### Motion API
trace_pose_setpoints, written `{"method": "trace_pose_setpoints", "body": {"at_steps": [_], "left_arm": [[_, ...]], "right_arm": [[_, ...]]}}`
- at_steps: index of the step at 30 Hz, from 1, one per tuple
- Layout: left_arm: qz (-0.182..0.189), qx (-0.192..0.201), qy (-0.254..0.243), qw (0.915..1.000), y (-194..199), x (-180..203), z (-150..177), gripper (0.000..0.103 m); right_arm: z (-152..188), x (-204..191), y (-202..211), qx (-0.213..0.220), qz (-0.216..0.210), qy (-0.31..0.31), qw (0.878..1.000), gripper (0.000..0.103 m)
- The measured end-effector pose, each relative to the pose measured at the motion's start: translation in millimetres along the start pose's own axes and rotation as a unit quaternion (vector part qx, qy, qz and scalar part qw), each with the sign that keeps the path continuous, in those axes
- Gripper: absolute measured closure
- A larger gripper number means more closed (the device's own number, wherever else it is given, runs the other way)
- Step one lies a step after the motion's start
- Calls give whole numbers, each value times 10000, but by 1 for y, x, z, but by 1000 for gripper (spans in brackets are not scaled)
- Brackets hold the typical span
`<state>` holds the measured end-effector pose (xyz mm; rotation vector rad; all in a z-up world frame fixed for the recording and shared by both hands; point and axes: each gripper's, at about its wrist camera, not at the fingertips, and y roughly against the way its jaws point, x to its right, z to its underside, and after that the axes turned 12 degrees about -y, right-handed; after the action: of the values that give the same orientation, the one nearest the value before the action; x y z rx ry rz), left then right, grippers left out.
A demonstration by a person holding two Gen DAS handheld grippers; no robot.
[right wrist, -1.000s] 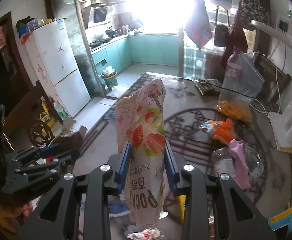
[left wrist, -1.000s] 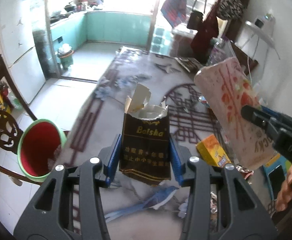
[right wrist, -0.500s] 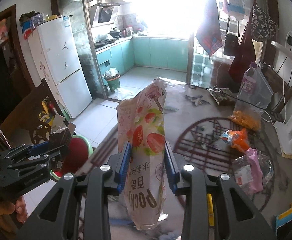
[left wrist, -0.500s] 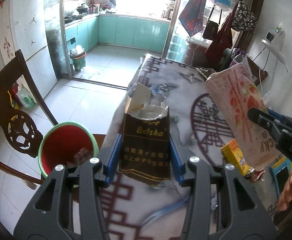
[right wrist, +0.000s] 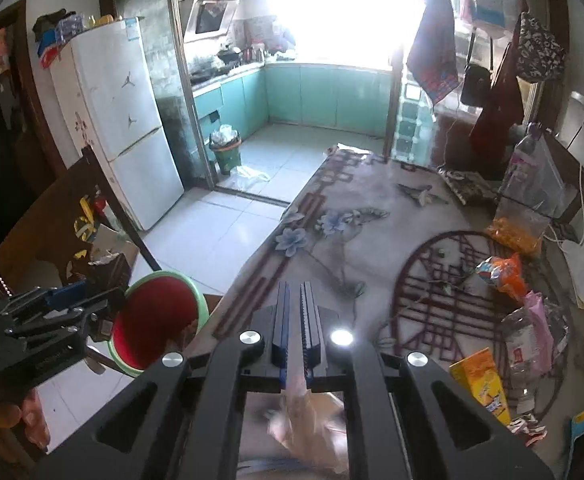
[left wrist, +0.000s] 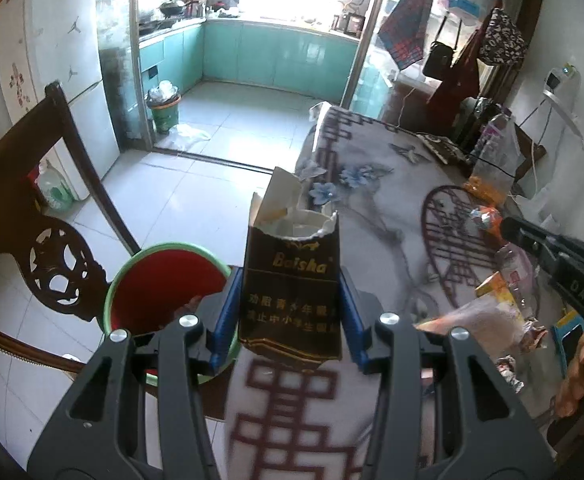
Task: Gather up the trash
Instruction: 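Carry pack and snack bag to the red bucket and release them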
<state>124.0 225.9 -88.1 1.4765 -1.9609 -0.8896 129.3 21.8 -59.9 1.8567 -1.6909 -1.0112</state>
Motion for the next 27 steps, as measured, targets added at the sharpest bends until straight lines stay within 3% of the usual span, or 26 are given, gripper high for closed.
{"method": "trace_pose_setpoints", "body": {"at_steps": [2,5,10,12,19,22,24,25,27], "left_arm": [[3,-70,54,10000,-3,-12,5,59],[52,-215,134,9997,-13,-24,15,59],[147,-318,204,9992,-17,-34,21,59],[150,-278,209,9993,-15,-37,21,59],[219,-229,222,9993,-15,-42,18,58],[234,-228,188,9993,-17,-42,18,58],[211,-226,180,9994,-16,-43,18,58],[187,-232,176,9994,-17,-44,19,58],[140,-253,200,9994,-18,-49,20,58]], "right_arm": [[7,4,-19,-345,68,-47,9994,85],[23,9,-44,-831,203,0,9963,50],[57,20,-79,-1712,258,-78,9849,43],[74,18,-87,-1969,453,280,9790,28],[116,22,-102,-2663,276,351,9629,22],[134,15,-113,-2866,506,568,9550,22],[143,15,-121,-3022,584,564,9498,36],[143,17,-120,-3039,404,383,9511,39],[138,17,-117,-2950,387,314,9542,57]]}}
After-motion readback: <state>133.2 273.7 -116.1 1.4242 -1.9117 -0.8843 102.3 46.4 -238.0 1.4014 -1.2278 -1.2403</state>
